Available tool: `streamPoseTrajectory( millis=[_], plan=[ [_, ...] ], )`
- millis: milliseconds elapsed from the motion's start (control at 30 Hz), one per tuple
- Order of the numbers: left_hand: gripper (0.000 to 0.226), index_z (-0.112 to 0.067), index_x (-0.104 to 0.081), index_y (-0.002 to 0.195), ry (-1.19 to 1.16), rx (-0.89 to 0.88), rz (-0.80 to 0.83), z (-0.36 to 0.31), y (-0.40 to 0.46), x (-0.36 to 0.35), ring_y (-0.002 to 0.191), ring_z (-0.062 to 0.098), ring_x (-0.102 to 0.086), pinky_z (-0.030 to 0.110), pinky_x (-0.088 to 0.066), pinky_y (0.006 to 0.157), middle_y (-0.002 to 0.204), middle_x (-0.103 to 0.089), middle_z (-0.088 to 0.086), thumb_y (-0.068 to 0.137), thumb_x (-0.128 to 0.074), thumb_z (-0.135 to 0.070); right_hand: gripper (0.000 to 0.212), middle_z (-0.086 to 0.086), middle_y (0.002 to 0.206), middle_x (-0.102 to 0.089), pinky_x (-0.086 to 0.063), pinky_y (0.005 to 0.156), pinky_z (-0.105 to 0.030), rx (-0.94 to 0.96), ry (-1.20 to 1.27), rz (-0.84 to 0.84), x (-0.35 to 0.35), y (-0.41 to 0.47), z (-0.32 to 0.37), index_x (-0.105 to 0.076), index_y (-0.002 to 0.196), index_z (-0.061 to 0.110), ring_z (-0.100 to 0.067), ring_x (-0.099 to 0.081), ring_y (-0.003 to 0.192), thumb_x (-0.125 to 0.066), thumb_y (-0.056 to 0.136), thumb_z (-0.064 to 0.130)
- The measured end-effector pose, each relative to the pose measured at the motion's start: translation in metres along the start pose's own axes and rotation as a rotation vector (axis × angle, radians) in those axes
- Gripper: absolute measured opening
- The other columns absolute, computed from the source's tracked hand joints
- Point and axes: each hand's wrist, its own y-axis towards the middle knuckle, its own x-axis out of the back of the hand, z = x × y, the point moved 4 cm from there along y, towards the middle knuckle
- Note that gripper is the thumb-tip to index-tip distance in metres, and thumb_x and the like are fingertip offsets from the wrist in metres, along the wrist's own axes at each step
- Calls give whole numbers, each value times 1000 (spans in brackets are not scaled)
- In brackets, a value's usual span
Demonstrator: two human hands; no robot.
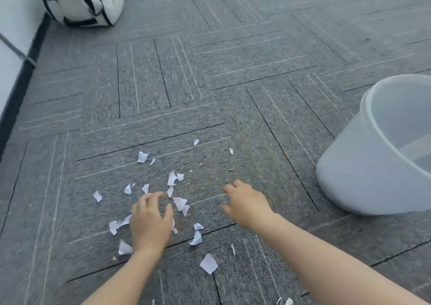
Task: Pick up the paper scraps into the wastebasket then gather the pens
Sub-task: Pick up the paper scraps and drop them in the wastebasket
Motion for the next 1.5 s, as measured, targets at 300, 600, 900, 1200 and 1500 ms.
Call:
streamPoseTrajectory(
  millis=[300, 600, 900, 1200, 1500],
  plan=[
    [85, -18, -24, 148, 253, 209, 32, 90, -43, -5, 141, 31, -18, 46, -19, 113, 156, -21, 12, 82, -51, -64, 25, -14, 122, -46, -46, 68, -36, -148, 64, -25, -47, 11, -15, -47, 108, 11, -32, -58, 91, -59, 94, 27],
    [24, -5, -61, 114, 64, 79, -92, 71, -19, -10, 97, 31, -47, 40, -41, 83, 108, -57, 13, 93, -53, -10, 9, 4, 86, -60, -48, 72, -26, 45, 250, 18, -50, 10, 13, -62, 87, 17, -13, -56, 80, -57, 93, 13],
    [72, -25, -35, 139, 244, 59, 11, 67, -15, -7, 131, 29, -36, 48, -33, 101, 147, -34, 9, 83, -40, -69, 52, -2, 113, -39, -49, 78, -35, 217, 99, 170, -86, 10, 71, -45, 117, 15, -23, -52, 94, -73, 80, 37],
    [24, -16, -62, 108, 71, -355, 112, 38, -19, -31, 87, 20, -49, 38, -48, 75, 98, -57, 0, 87, -63, -28, 7, 0, 96, -53, -47, 71, -33, 301, 99, 67, -90, 19, 73, -57, 91, 15, -19, -51, 83, -55, 91, 8],
    [20, -5, -55, 98, -59, -16, -56, 55, -4, -10, 72, 16, -46, 26, -33, 57, 95, -53, 6, 98, -44, -22, 15, -2, 114, -48, -52, 82, -36, 308, 228, -20, -60, 62, 91, -59, 107, 10, -19, -57, 85, -58, 94, 19]
  ],
)
